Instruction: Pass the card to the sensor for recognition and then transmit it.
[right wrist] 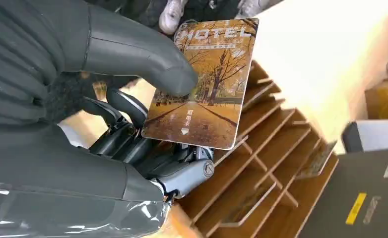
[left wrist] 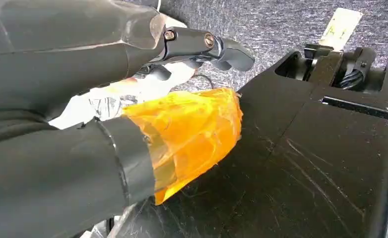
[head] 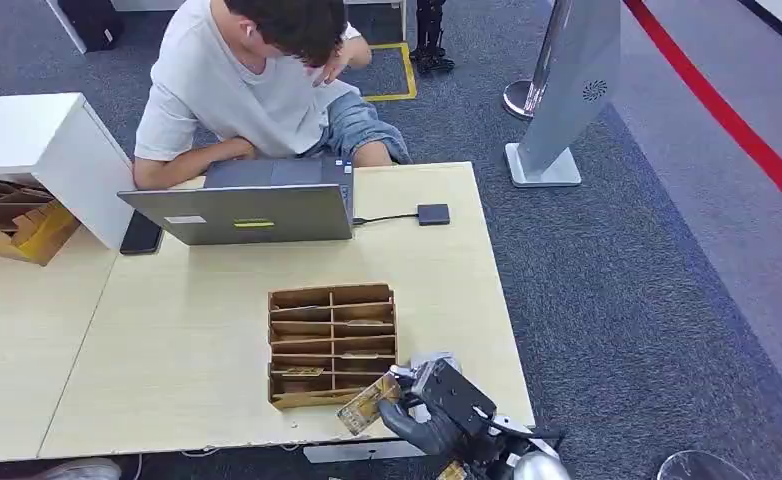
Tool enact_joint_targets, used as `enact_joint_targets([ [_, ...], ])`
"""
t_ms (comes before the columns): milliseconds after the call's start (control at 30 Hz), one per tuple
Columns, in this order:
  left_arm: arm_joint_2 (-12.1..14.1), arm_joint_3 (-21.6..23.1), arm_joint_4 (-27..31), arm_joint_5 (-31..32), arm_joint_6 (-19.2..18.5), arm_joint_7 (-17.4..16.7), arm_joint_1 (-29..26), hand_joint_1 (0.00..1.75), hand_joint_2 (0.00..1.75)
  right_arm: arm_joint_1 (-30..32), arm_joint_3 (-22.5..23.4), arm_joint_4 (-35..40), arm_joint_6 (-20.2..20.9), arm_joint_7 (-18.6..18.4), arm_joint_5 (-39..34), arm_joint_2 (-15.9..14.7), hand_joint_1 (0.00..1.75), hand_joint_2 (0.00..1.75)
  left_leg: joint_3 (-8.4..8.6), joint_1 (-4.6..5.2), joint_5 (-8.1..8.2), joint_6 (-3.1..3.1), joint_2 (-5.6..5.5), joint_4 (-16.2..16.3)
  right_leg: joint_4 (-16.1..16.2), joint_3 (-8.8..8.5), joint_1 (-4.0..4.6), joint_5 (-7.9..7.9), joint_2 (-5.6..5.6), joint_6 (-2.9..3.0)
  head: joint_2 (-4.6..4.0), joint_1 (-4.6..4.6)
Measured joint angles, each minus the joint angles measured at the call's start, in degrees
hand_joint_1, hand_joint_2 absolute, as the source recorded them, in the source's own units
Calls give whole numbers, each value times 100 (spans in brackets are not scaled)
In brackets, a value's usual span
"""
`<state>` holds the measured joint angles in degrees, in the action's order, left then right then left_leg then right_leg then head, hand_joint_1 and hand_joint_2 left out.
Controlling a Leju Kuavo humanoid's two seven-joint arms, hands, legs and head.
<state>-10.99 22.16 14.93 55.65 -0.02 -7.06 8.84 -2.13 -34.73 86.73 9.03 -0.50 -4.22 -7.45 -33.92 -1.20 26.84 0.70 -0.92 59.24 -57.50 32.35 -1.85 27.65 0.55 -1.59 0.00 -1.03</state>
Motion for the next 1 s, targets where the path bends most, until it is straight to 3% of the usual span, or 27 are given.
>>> enact_joint_targets([
  [667,0,65,0,42,-92,39,9,0,0,-513,134,-372,413,-369,179,-573,175,175,0,0,0,0,0,1,0,0,0,-1,0,0,0,0],
  [1000,0,100,0,42,-109,55,12,0,0,-659,123,-669,413,-437,201,-682,175,175,0,1,0,0,-1,1,0,0,0,-1,0,-1,0,-2],
])
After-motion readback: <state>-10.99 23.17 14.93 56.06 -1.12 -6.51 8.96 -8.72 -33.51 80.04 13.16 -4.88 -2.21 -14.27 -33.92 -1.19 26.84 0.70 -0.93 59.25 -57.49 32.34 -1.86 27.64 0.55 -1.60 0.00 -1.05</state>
